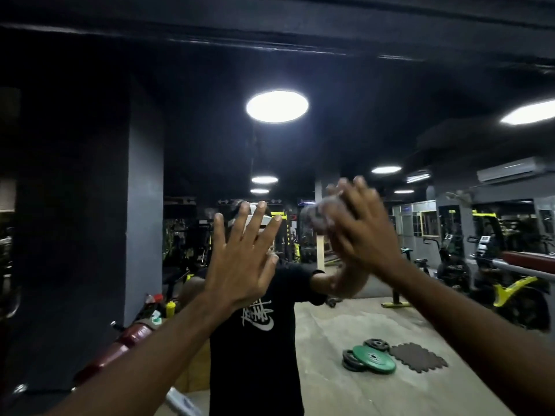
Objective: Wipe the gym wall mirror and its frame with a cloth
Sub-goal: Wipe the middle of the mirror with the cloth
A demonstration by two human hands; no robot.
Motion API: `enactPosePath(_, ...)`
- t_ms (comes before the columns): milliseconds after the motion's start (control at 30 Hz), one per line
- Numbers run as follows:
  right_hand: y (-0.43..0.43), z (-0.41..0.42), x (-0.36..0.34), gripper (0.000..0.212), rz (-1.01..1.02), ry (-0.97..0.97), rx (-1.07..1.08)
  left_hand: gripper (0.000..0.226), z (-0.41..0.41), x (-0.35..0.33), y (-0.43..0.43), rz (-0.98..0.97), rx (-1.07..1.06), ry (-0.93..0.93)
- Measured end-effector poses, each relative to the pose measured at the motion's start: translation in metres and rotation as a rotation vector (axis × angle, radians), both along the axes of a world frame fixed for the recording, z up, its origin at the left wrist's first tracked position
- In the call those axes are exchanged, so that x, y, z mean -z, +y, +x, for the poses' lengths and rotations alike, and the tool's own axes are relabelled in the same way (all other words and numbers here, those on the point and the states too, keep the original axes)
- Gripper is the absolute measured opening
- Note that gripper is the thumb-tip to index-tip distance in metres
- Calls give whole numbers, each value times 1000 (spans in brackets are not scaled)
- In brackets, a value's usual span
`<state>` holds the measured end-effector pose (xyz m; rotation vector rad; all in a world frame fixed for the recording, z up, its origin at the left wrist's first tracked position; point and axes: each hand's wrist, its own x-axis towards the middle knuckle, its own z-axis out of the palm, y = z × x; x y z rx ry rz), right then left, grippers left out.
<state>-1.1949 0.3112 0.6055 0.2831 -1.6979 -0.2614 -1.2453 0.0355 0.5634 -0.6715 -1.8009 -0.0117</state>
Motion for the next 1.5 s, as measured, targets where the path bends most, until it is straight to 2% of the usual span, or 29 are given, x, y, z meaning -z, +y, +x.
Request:
enactPosePath(100,-3,1,-32,47,-318,44,-105,71,4,-6,21,10,-16,-4)
enactPosePath(167,-16,-4,-4,49,-362,52,-132,71,3,-7,30,30,-42,-3)
enactPosePath(233,-15,-10,39,52,-254,25,-125,72,2,-7,34,47,-45,2)
enactPosePath(300,4,-9,64,59,-10,-16,-100,73,1,-11,34,40,-42,8)
enactPosePath(367,32,-2,37,62,233,-45,-73,72,3,-23,35,24,-48,16)
enactPosePath(400,44,1,11,59,266,-28,-73,72,4,-31,38,5,-59,25)
enactPosePath(433,54,4,-20,56,199,4,-83,72,6,-40,41,-20,-77,34)
enactPosePath(533,79,16,-102,53,-301,59,-83,74,7,-56,53,-56,-115,39)
enactPosePath(600,78,16,-109,51,-464,75,-112,75,8,-56,62,-35,-119,30)
enactPosePath(667,59,12,-69,53,-464,65,-150,74,10,-47,68,-8,-100,24)
enactPosePath(733,42,10,5,58,-375,24,-167,73,10,-28,73,-16,-78,35)
enactPosePath(800,40,10,84,59,-197,-47,-150,71,9,-7,77,-39,-73,37)
enactPosePath(867,55,12,118,52,8,-89,-148,71,8,9,79,-43,-76,29)
enactPosePath(933,73,12,98,47,109,-99,-141,71,10,15,82,-40,-77,21)
enactPosePath(967,77,11,76,46,80,-81,-137,71,11,12,84,-48,-74,19)
enactPosePath(1100,78,13,-20,46,-346,29,-182,71,23,-24,105,-50,-68,2)
enactPosePath(1167,70,14,-15,49,-433,32,-203,72,25,-31,117,-16,-79,-16)
enactPosePath(1233,66,12,28,50,-376,26,-218,72,22,-26,122,5,-74,-20)
enactPosePath(1333,85,13,80,50,-102,-48,-226,71,16,-26,125,-37,-54,6)
enactPosePath(1400,109,14,43,50,-69,-53,-230,72,18,-33,133,-43,-47,4)
enactPosePath(1500,128,22,-70,40,-414,55,-222,72,23,-44,148,-8,-47,-9)
